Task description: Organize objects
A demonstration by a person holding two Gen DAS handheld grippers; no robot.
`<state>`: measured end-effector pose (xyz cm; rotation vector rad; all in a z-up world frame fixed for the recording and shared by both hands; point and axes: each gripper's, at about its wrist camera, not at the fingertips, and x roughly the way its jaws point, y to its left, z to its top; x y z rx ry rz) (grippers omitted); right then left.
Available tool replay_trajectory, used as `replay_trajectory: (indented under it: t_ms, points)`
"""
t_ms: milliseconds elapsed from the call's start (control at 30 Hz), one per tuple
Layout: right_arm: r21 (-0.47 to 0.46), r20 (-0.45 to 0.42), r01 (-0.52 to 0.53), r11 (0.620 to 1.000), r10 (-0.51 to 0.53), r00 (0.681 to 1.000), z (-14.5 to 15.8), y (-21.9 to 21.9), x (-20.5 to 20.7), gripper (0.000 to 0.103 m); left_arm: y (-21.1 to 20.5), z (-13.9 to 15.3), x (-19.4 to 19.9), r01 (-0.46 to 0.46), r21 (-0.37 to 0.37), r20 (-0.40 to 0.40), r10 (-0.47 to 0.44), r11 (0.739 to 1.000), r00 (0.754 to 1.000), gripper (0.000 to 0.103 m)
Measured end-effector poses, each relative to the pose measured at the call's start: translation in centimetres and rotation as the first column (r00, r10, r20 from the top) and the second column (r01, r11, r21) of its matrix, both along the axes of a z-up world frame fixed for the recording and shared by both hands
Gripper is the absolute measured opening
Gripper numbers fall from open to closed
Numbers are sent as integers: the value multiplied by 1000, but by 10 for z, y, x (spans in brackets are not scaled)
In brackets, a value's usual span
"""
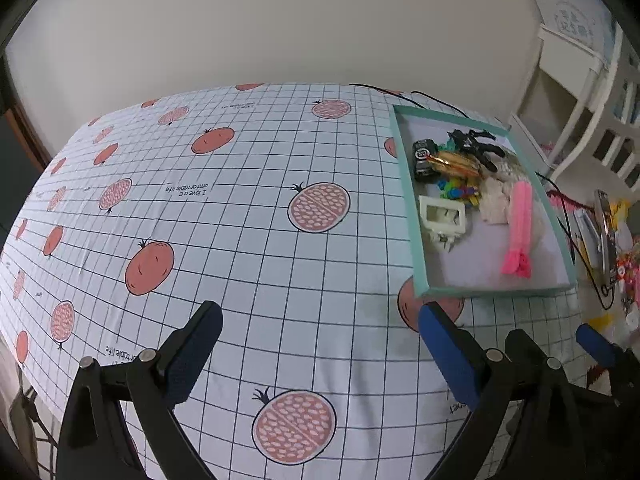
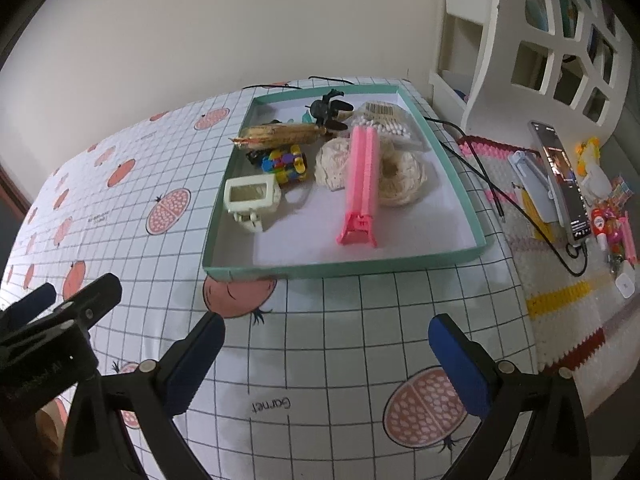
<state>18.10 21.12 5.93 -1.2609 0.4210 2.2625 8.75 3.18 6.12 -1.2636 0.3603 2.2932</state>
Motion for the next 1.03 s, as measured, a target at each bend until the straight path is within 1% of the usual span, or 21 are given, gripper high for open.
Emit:
replay_trajectory:
  t_ms: [67, 200, 367, 633, 800, 900, 1033]
  points:
    - [20, -2, 0, 1000, 0, 1000, 2, -2, 2, 103, -2, 1, 3, 3, 9, 3, -3, 1000, 1000, 99]
    - [40, -10, -7, 999, 8, 1000, 5, -5, 3, 103, -10, 0, 4, -19, 44, 28, 18, 999, 999, 99]
    - [28, -11, -9, 1000, 9, 1000, 0, -8, 2, 103, -16, -1, 4, -34, 30, 3, 34, 999, 999, 99]
    - [20, -7, -3, 1000, 4, 1000, -5, -5, 1, 103, -21, -14, -3, -56, -9, 27, 56, 998, 998, 99]
    - [14, -8, 2, 1000, -2, 1000, -7, -3, 2, 103, -20, -17, -2, -49, -19, 23, 50, 999, 999, 99]
    - [18, -10, -1, 1000, 1, 1000, -6, -3, 1, 103, -18, -17, -1, -38, -10, 29, 38, 999, 999, 99]
    - [21, -12, -6, 1000, 7, 1000, -6, -4, 0, 103, -17, -15, 1, -30, -10, 14, 30, 999, 999, 98]
